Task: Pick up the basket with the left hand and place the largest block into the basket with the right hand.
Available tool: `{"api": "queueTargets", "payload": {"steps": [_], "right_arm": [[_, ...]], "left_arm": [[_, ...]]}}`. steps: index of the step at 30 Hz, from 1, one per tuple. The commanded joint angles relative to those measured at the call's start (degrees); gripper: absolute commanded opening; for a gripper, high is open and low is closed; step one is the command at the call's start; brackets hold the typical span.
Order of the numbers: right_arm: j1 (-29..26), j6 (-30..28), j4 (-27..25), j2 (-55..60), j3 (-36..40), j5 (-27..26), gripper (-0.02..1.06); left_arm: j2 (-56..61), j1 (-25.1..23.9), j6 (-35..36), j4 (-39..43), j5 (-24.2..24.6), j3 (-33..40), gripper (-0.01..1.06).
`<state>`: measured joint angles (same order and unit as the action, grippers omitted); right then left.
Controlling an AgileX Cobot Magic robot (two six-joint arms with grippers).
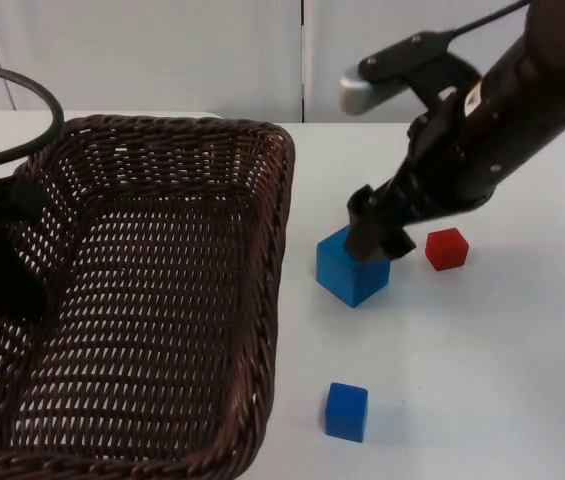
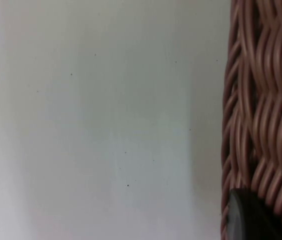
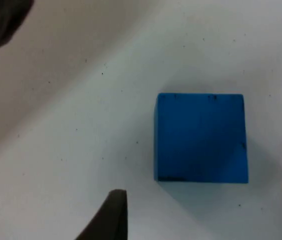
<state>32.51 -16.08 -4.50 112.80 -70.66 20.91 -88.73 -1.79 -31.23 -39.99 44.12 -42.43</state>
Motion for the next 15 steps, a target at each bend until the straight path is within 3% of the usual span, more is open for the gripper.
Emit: {"api": "queueTargets", "payload": {"steps": [1,15], "right_arm": [[0.24,-0.10,-0.30,0.73,-0.46,-1.73,1.05],[0.24,-0.10,-2.29,8.16,-0.46,-11.40,1.05]], "left_arm": [[0.75,0.16,0.00,-0.93,0.22,-0.08,0.00],[0.75,0.16,-0.13,-0.72,0.11,-0.08,0.00]]}}
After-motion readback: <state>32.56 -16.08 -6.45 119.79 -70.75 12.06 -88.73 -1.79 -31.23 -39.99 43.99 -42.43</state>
